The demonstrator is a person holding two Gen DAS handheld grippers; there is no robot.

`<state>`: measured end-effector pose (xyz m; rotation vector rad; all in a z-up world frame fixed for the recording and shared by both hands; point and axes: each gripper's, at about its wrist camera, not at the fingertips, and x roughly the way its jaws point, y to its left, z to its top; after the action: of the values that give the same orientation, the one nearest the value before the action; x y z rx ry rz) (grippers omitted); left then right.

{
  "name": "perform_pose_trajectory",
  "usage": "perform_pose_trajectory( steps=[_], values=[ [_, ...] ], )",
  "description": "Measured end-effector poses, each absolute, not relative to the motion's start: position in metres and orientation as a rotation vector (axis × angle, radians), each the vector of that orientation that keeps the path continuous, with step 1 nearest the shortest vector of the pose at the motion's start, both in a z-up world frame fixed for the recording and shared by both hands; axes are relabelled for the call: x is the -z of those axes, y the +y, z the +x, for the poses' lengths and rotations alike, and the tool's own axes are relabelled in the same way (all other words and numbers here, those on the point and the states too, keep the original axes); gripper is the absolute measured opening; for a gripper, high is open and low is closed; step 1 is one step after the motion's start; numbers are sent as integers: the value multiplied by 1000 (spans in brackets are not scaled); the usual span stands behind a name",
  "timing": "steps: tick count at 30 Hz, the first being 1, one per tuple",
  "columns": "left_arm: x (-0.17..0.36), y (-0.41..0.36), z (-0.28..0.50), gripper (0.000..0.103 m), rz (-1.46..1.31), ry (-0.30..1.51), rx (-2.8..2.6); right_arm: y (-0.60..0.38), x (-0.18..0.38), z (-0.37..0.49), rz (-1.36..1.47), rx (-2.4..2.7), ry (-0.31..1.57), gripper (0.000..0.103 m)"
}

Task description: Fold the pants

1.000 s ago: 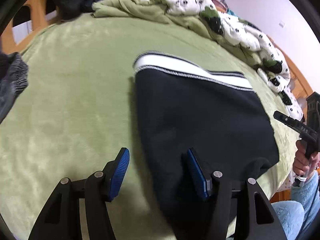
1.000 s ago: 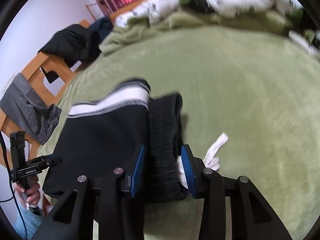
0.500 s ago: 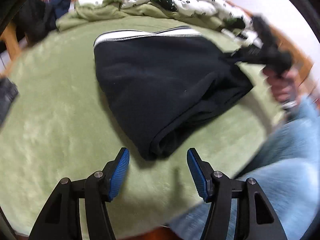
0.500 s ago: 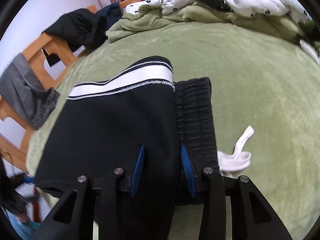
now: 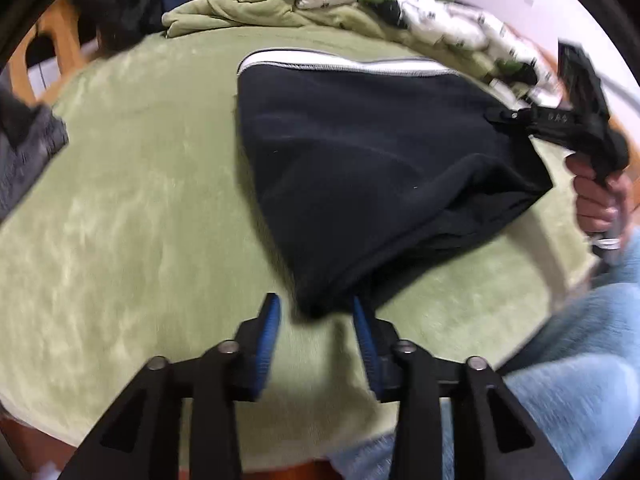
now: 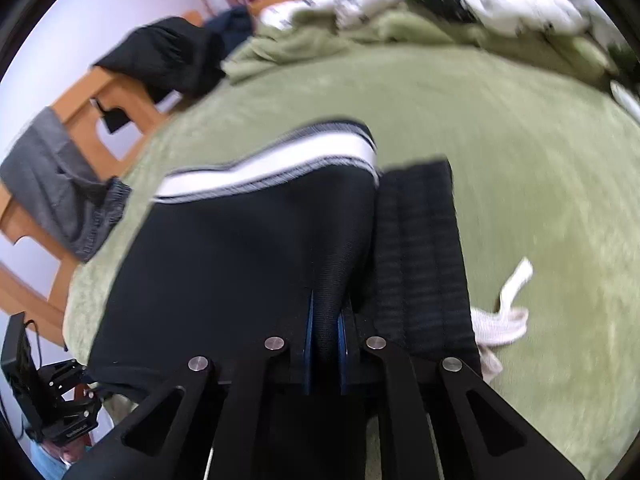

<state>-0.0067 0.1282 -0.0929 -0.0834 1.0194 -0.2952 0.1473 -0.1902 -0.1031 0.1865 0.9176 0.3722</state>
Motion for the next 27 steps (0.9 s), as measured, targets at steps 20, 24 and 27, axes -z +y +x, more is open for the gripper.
perform_pose_trajectory(
  steps=[20, 24, 27],
  values=[
    [37, 96, 29, 63, -168, 856, 402, -280, 94, 105, 271, -294, 836, 21],
    [55, 67, 47, 63, -104, 899, 363, -258, 79, 92, 147, -374, 828, 25],
    [93, 55, 48, 63, -31, 973, 311, -263, 90, 93, 100, -317, 844, 25]
  ],
)
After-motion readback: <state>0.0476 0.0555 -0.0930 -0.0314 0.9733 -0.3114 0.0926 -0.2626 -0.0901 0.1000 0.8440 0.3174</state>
